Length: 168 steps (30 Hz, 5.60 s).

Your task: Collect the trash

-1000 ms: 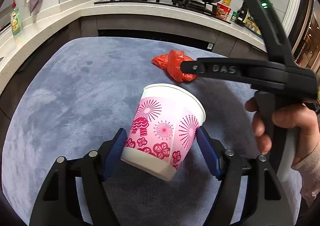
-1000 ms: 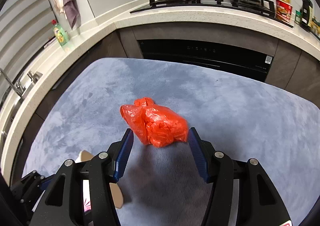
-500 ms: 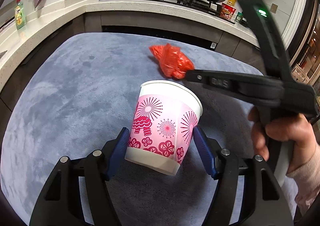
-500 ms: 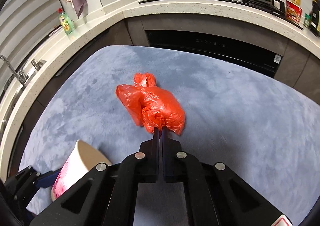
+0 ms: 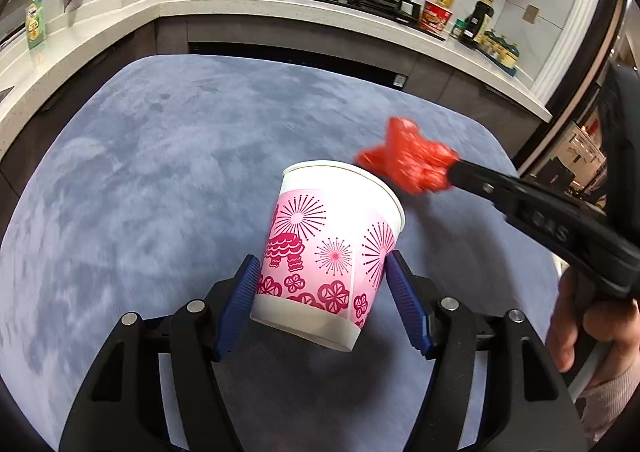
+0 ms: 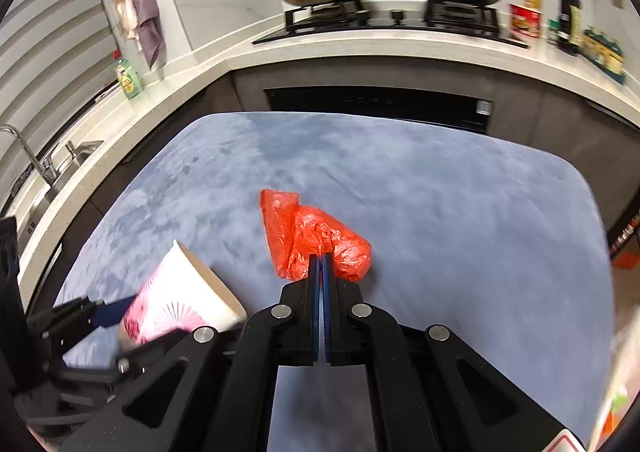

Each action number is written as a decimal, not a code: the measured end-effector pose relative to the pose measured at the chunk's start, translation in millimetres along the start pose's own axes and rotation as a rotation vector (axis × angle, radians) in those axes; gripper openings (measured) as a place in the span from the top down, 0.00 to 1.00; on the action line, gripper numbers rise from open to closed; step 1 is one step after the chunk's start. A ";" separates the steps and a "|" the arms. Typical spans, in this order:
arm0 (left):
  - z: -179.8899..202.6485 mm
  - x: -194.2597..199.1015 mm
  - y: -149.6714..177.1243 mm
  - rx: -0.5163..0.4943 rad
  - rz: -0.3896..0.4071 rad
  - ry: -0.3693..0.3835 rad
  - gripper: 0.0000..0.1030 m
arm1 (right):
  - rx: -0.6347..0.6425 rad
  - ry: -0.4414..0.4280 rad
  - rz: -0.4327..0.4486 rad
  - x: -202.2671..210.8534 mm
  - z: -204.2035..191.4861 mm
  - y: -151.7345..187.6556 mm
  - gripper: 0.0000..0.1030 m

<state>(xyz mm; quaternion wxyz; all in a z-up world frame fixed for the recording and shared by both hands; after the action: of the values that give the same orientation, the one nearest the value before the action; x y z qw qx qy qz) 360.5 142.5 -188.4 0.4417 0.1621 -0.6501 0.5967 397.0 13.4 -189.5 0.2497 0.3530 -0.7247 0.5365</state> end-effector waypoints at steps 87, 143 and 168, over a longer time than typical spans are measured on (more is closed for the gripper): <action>426.5 -1.0 -27.4 -0.461 -0.003 0.175 0.29 | -0.486 0.333 0.384 304.1 335.8 69.7 0.66; 304.8 93.9 37.3 -0.300 0.047 -0.095 0.11 | -0.311 0.411 0.269 337.0 249.5 146.4 0.15; 317.9 96.9 60.5 -0.294 -0.003 -0.083 0.08 | -0.235 0.480 0.259 341.3 237.9 155.2 0.06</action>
<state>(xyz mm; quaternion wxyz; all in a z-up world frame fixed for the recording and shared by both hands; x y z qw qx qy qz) 140.8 -104.7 -119.7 0.4344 0.1211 -0.7478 0.4873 66.3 -269.5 -101.3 0.3827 0.0893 -0.7410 0.5445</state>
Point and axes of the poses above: each gripper's, at about its wrist camera, not at the fingertips, and x roughly against the way its jaws point, z to its right, y to its underside, the point moved 8 cm from there along -x, roughly the way its jaws point, and after that the axes turned 11 degrees about -x, right-handed, at the moved point
